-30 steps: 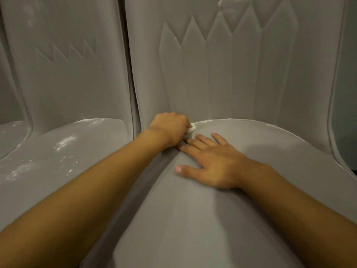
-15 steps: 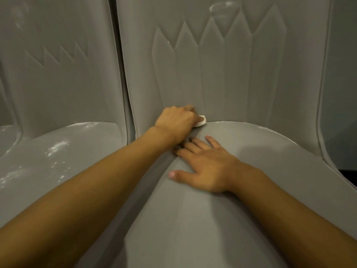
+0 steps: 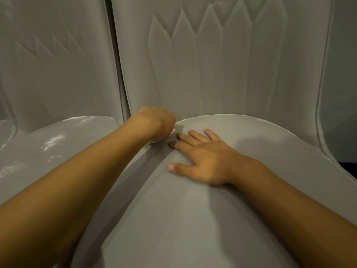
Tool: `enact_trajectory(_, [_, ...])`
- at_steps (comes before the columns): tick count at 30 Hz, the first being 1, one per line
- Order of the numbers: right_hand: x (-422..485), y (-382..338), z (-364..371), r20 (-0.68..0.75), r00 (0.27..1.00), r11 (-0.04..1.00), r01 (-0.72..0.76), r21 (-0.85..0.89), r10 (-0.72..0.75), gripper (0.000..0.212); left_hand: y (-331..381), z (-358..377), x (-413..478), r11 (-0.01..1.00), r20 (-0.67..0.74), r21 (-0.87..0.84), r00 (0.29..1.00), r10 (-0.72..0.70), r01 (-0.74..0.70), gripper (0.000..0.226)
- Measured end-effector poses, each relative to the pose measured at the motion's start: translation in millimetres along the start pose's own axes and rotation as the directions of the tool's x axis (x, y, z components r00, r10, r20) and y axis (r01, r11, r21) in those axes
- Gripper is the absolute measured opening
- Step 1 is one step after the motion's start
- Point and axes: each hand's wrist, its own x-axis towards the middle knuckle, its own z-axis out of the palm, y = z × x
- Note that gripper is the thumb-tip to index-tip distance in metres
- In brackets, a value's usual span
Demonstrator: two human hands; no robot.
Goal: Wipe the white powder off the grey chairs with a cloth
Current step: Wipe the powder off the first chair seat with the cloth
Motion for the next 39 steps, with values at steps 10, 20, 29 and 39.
enact_trajectory(10, [4.8,0.5,1.3,-0.040,0.999,1.000,0.021,0.007,-0.020,0.079,22.4,-2.4,18.8,0.988,-0.407,-0.093,0.911,0.072,-0.120,0.035])
enact_trajectory(20, [2.2,1.7,0.2,-0.014,1.000,1.000,0.014,0.020,-0.014,0.078,16.4,-9.7,5.4,0.985,-0.079,0.170,0.997,-0.022,0.035,0.026])
enact_trajectory(29, [2.7,-0.3,2.3,-0.021,1.000,1.000,-0.003,0.001,0.003,0.077,-4.4,5.5,-14.0,0.999,-0.206,0.044,0.978,0.030,-0.022,0.029])
enact_trajectory(39, [3.9,2.5,1.1,-0.035,0.999,1.000,0.009,-0.027,-0.010,0.082,70.7,-37.8,49.5,0.942,-0.419,0.098,0.845,0.333,-0.322,0.042])
